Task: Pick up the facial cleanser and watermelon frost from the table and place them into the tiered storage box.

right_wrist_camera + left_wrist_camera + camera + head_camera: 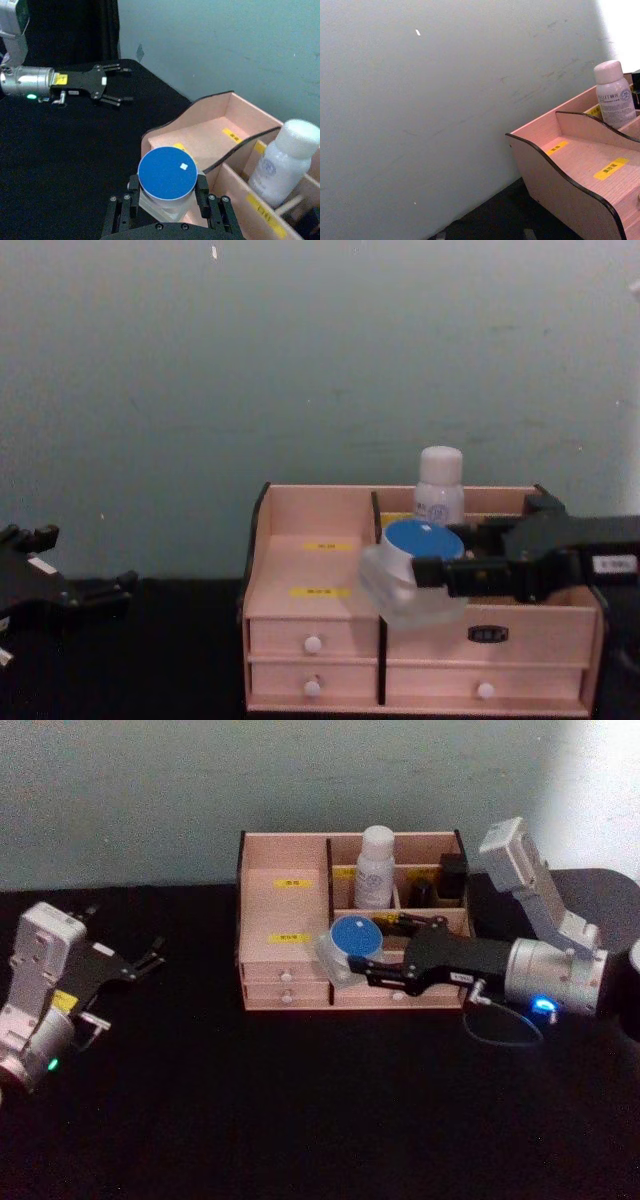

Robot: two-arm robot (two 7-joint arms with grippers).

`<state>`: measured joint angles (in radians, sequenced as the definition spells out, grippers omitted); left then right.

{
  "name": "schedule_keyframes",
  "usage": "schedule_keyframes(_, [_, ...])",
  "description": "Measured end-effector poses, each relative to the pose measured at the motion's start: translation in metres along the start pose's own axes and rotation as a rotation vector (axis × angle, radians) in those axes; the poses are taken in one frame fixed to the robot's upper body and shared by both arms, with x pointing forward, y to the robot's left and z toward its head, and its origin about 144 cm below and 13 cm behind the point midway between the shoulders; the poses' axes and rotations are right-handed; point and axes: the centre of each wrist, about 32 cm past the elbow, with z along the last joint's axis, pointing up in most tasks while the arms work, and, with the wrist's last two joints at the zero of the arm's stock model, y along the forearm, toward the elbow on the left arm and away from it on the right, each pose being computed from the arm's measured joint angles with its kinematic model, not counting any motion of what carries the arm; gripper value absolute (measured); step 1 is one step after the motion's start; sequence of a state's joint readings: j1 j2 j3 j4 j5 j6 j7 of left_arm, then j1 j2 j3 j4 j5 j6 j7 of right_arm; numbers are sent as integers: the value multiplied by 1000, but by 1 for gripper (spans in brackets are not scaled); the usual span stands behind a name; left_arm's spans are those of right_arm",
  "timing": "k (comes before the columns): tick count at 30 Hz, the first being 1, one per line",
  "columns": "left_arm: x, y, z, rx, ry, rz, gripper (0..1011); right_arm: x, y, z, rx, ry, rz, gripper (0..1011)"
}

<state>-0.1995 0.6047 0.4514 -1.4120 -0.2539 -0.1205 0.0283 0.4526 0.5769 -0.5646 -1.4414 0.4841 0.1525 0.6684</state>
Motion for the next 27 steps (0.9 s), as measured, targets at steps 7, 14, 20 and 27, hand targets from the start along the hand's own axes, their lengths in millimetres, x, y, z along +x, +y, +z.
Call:
schedule_keyframes(7, [0,0,0,0,0,0,1001,6,13,7,11,-13,-8,681])
schedule_keyframes(14, [0,0,0,0,0,0,1001,12,25,13,21,-19,-12,682])
schedule_keyframes(20, [0,0,0,0,0,0,1001,16,32,15,26,-17,-6,681])
schedule_keyframes(27, [0,0,0,0,0,0,1001,25,45,19,22,-11,3,681])
